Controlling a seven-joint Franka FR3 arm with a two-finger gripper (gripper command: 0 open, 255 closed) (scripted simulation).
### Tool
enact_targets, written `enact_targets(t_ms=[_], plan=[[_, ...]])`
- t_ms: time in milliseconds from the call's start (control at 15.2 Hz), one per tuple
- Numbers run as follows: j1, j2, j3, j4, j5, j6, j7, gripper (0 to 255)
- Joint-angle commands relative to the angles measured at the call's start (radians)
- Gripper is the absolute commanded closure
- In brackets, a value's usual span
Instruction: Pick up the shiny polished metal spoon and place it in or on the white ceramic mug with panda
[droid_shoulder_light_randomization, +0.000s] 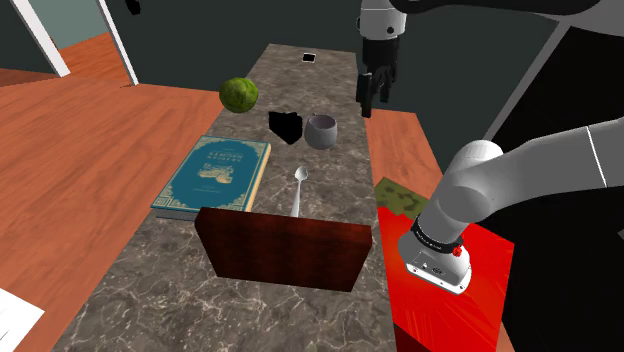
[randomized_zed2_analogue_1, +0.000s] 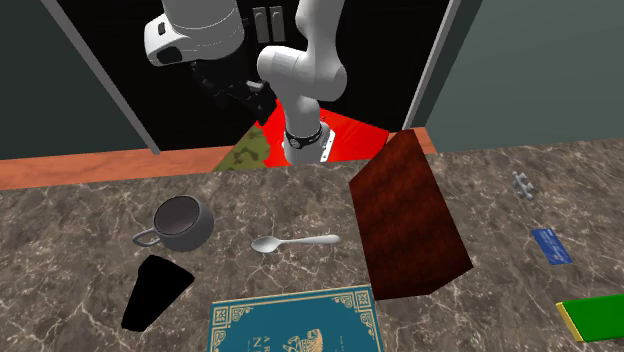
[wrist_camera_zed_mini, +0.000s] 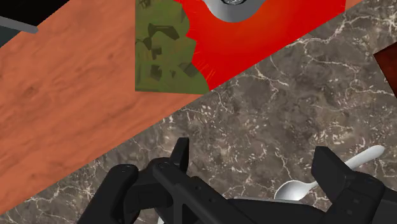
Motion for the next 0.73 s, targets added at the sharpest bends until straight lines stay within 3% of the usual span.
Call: enact_targets(t_ms=[0, 330, 660], plan=[[0.0, 0.0, 0.0, 0.0, 0.0, 0.0, 0.0, 0], [-0.025, -0.028, 0.153, -0.113, 0.096, 0.126, 0.287, 0], [-0.058, 0.019, 0.323, -0.17, 0.179, 0.273, 0.574, 0]])
